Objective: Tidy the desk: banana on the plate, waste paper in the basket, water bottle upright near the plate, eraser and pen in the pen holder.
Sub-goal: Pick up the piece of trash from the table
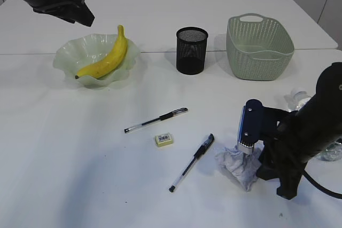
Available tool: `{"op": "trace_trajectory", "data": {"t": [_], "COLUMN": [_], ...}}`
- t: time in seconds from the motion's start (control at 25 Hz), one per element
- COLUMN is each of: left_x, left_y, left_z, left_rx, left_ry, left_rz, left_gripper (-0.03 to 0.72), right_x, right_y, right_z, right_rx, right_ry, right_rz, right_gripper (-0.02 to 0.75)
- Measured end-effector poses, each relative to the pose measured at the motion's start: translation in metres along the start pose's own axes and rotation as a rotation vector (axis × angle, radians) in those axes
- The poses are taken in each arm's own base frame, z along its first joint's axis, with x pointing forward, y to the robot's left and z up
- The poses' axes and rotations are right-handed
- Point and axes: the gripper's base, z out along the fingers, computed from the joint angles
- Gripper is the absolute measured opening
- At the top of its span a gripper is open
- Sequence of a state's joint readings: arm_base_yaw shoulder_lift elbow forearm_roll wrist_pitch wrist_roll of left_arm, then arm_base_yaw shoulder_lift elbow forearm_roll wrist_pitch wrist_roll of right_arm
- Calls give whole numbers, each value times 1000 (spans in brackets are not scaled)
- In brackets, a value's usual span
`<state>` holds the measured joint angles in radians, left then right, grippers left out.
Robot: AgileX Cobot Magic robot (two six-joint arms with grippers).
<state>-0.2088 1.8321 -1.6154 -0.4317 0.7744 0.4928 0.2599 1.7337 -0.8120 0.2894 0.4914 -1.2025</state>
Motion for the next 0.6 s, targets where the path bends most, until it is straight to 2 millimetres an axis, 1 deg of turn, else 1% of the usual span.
{"op": "trace_trajectory", "data": {"t": [0.08,0.28,0.32,0.44,0.48,0.6], "left_x": [0,0,0,0,0,0], "left_y": [0,0,0,0,0,0], "left_z": [0,0,0,0,0,0], "left_rx": [0,0,0,0,0,1], "left_ry": [0,0,0,0,0,1], "left_rz": [0,0,0,0,0,0], "left_gripper": [321,315,311,302,301,300], "right_x": [0,-1,-1,-2,-2,-3], "right_y": [0,1,1,2,2,2], "right_z": [2,2,2,2,2,2], "right_rx": [-13,-21,-23,-27,-28,-28], "right_ry": [3,-6,-12,-23,-25,-25], "right_rz": [8,29,40,63,66,67], "right_gripper": [151,136,123,37,20,10]}}
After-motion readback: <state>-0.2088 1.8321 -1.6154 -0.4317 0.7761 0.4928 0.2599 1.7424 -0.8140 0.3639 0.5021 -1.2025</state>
